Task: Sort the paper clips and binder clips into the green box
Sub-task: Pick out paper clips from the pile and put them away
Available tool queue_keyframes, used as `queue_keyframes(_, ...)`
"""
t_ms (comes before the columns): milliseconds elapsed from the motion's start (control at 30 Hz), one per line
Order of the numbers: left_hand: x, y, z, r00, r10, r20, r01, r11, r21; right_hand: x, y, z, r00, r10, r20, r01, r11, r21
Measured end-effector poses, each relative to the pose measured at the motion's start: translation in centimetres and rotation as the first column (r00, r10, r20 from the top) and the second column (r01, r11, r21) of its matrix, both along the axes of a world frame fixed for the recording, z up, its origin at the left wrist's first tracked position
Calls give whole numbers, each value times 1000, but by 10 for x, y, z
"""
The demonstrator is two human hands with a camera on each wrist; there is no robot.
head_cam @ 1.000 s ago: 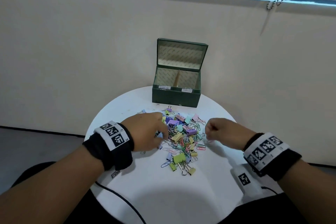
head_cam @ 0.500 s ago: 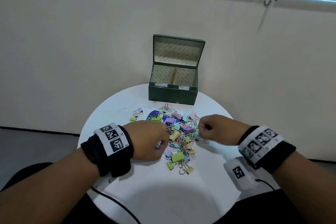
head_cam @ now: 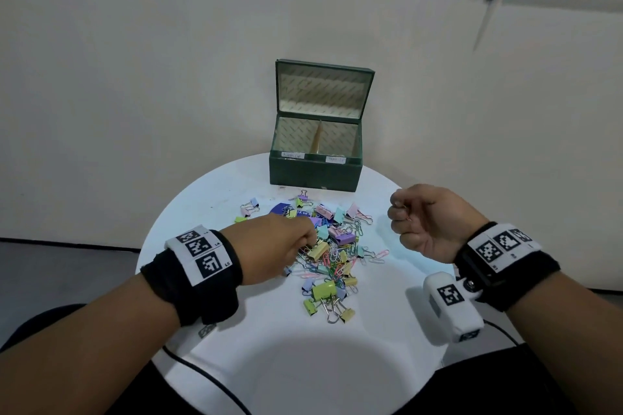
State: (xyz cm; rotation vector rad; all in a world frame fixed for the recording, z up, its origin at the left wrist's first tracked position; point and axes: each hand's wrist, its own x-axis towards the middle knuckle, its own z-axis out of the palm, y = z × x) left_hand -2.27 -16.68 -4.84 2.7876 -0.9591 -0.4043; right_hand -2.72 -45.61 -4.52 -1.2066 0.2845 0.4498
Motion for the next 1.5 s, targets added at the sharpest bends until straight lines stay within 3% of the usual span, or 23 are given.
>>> queue_keyframes(67, -1, 0, 0, 999, -34, 16, 34, 999, 14, 3, 2, -6, 997, 68, 34, -55, 958, -283)
queue_keyframes(100, -1, 0, -1, 997, -60, 43, 59, 998, 25, 3, 4, -6, 985, 161, 68, -106, 859, -500)
queue_keyframes(133, -1, 0, -1, 994, -79, 71, 75, 996, 54, 1, 7, -5, 955, 288, 72, -152, 684, -714)
queue_keyframes(200, -1, 2, -3, 990, -92, 109, 80, 991, 111, -2, 13, -2, 862, 507, -6, -138, 223, -965)
queue_keyframes(233, 0, 2, -5, 988, -100, 119, 84, 988, 129, -4, 17, -1, 827, 560, -50, -101, 61, -993)
queue_keyframes(267, -1, 2, -4, 988, -102, 118, 84, 986, 145, -6, 20, -1, 808, 583, -89, -81, -39, -996)
queue_keyframes(333, -1, 1, -6, 986, -125, 112, 106, 980, 166, -10, 27, -4, 792, 592, -149, -85, -134, -987)
queue_keyframes(633, -3, -2, -8, 965, -185, 186, 154, 974, 168, -10, 44, -10, 744, 596, -304, -126, -321, -939)
queue_keyframes(733, -3, -1, -7, 966, -163, 200, 142, 983, 119, 8, 42, 5, 703, 654, -278, -128, -268, -955)
queue_keyframes(867, -1, 0, -7, 964, -137, 226, 119, 989, 89, 54, 41, 44, 762, 641, 86, 64, 57, -996)
queue_keyframes(933, 0, -1, -7, 967, -120, 223, 103, 991, 85, 79, 45, 57, 778, 580, 244, 190, 153, -970)
queue_keyframes(1000, 0, 0, -7, 969, -106, 225, 90, 993, 79, 104, 54, 63, 785, 548, 291, 259, 136, -956)
queue_keyframes(1133, 1, 0, -7, 970, -96, 222, 79, 993, 83, 143, 68, 65, 815, 533, 227, 257, 19, -966)
queue_keyframes(1300, 2, 1, -8, 972, -81, 219, 62, 994, 91, 160, 73, 61, 823, 523, 220, 242, 28, -970)
queue_keyframes(1400, 2, 2, -8, 972, -83, 219, 64, 993, 94, 161, 69, 59, 808, 530, 259, 261, 73, -963)
queue_keyframes(1500, 1, 2, -8, 971, -64, 229, 45, 995, 86, 150, 60, 58, 766, 471, 438, 378, 222, -899)
